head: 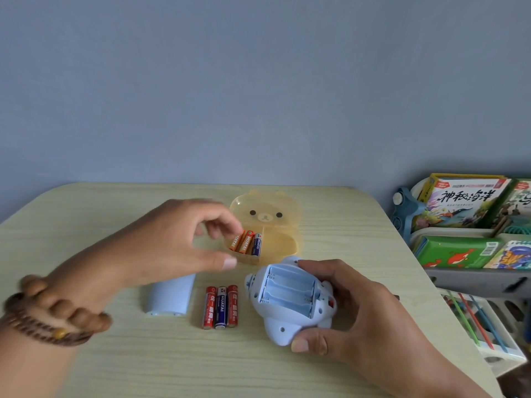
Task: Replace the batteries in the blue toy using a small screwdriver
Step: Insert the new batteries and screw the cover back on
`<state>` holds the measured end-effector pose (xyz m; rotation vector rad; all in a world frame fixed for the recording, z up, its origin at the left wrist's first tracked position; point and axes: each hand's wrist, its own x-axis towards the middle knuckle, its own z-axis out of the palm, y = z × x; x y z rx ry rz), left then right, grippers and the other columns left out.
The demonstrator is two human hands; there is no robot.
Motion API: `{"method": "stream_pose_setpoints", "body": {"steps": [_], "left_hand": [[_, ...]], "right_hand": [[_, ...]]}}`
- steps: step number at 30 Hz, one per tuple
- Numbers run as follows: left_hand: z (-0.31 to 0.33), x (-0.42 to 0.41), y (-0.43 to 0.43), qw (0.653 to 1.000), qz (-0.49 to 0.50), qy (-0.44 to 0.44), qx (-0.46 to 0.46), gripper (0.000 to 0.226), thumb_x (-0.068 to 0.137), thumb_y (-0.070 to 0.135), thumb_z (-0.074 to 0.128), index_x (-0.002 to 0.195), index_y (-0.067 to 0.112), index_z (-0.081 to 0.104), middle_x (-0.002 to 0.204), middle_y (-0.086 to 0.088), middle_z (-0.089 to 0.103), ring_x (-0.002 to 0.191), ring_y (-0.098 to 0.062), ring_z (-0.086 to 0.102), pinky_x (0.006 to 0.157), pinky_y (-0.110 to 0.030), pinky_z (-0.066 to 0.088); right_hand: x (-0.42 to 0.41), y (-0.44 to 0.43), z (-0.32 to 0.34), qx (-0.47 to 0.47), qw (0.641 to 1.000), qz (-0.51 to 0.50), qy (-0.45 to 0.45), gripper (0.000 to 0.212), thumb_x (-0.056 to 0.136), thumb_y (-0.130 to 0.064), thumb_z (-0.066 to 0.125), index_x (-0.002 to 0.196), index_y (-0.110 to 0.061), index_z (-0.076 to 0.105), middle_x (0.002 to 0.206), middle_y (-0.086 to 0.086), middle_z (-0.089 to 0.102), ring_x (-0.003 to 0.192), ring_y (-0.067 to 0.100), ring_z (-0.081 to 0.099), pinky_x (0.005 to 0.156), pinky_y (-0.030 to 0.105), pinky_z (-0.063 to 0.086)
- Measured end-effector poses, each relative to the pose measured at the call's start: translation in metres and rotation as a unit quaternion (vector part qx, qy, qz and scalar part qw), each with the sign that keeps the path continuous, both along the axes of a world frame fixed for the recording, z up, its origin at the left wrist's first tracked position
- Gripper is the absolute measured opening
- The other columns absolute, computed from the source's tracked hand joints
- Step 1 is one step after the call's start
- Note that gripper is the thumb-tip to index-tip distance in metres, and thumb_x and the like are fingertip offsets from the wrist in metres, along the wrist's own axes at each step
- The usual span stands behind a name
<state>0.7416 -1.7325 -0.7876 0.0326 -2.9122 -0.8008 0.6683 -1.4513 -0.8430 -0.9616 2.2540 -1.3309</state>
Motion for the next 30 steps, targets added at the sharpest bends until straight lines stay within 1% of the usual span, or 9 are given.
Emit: {"method": "stream_pose_setpoints", "body": {"steps": [3, 6, 9, 13, 17, 20, 23, 26, 30], "left_hand": [[-0.001, 0.027, -0.001, 0.990, -0.007, -0.127, -0.055, 0.063, 0.054, 0.063, 0.084, 0.110, 0.058, 0.054, 0.113, 0.036, 0.058, 0.110, 0.014, 0.050, 0.090, -0.019, 0.044], [-0.013, 0.035, 0.010, 0.979, -0.033, -0.152, -0.132, 0.075, 0.052, 0.069, 0.079, 0.116, 0.057, 0.042, 0.111, 0.037, 0.044, 0.112, 0.017, 0.034, 0.095, -0.014, 0.036], [-0.019, 0.034, 0.017, 0.983, -0.029, -0.122, -0.135, 0.069, 0.060, 0.062, 0.082, 0.116, 0.054, 0.042, 0.105, 0.034, 0.045, 0.110, 0.016, 0.034, 0.094, -0.011, 0.034], [-0.009, 0.039, 0.011, 0.992, -0.009, -0.102, -0.069, 0.059, 0.060, 0.055, 0.086, 0.108, 0.056, 0.052, 0.107, 0.031, 0.054, 0.106, 0.007, 0.054, 0.089, -0.020, 0.048], [0.013, 0.035, 0.015, 0.995, 0.004, 0.019, 0.100, 0.030, 0.064, 0.027, 0.093, 0.088, 0.035, 0.077, 0.105, 0.012, 0.062, 0.084, -0.014, 0.071, 0.078, -0.032, 0.059], [0.019, 0.026, 0.031, 0.979, -0.032, 0.049, 0.195, 0.028, 0.065, 0.034, 0.094, 0.090, 0.028, 0.081, 0.111, 0.012, 0.063, 0.081, -0.016, 0.073, 0.081, -0.029, 0.060], [0.014, 0.010, 0.052, 0.981, -0.018, 0.096, 0.167, 0.017, 0.075, 0.025, 0.088, 0.089, 0.026, 0.081, 0.108, 0.013, 0.065, 0.085, -0.017, 0.073, 0.080, -0.032, 0.061], [0.007, -0.003, 0.070, 0.978, -0.032, 0.128, 0.160, 0.033, 0.076, 0.001, 0.084, 0.100, 0.022, 0.076, 0.102, 0.008, 0.066, 0.086, -0.016, 0.073, 0.077, -0.031, 0.062], [-0.001, -0.009, 0.076, 0.980, -0.046, 0.138, 0.136, 0.033, 0.075, 0.005, 0.086, 0.100, 0.023, 0.076, 0.092, 0.009, 0.068, 0.085, -0.014, 0.073, 0.075, -0.028, 0.062]], "right_hand": [[0.001, 0.000, 0.001, -0.002, 1.000, -0.001, 0.005, 0.078, 0.051, -0.038, 0.099, 0.119, -0.048, 0.063, 0.111, -0.017, 0.075, 0.100, 0.003, 0.072, 0.093, 0.029, 0.058], [0.001, 0.000, 0.000, -0.002, 1.000, -0.001, 0.012, 0.080, 0.050, -0.043, 0.098, 0.121, -0.047, 0.062, 0.111, -0.017, 0.075, 0.102, 0.002, 0.071, 0.093, 0.030, 0.056], [0.002, 0.000, -0.001, -0.001, 1.000, -0.005, 0.017, 0.081, 0.050, -0.047, 0.098, 0.122, -0.048, 0.060, 0.113, -0.017, 0.074, 0.104, 0.004, 0.070, 0.095, 0.035, 0.056], [0.004, -0.001, 0.002, -0.003, 1.000, -0.005, 0.011, 0.081, 0.050, -0.045, 0.098, 0.122, -0.047, 0.061, 0.114, -0.018, 0.073, 0.104, 0.002, 0.069, 0.096, 0.032, 0.055], [0.004, 0.000, 0.002, 0.001, 1.000, -0.009, 0.019, 0.082, 0.050, -0.047, 0.097, 0.123, -0.048, 0.060, 0.117, -0.020, 0.072, 0.106, 0.003, 0.069, 0.097, 0.037, 0.055], [0.005, -0.001, 0.002, -0.003, 1.000, -0.007, 0.020, 0.082, 0.050, -0.046, 0.097, 0.123, -0.047, 0.060, 0.117, -0.019, 0.072, 0.106, 0.003, 0.069, 0.098, 0.037, 0.055], [0.005, -0.001, 0.001, -0.002, 1.000, -0.006, 0.028, 0.082, 0.050, -0.046, 0.097, 0.123, -0.048, 0.060, 0.114, -0.016, 0.073, 0.102, 0.004, 0.070, 0.095, 0.036, 0.056], [0.005, 0.000, 0.001, -0.003, 1.000, -0.001, 0.029, 0.080, 0.053, -0.042, 0.098, 0.123, -0.045, 0.061, 0.111, -0.014, 0.075, 0.099, 0.005, 0.071, 0.091, 0.032, 0.057], [0.004, 0.000, 0.002, -0.005, 1.000, 0.003, 0.031, 0.078, 0.054, -0.039, 0.098, 0.123, -0.045, 0.061, 0.109, -0.015, 0.075, 0.097, 0.003, 0.071, 0.088, 0.024, 0.056]]}}
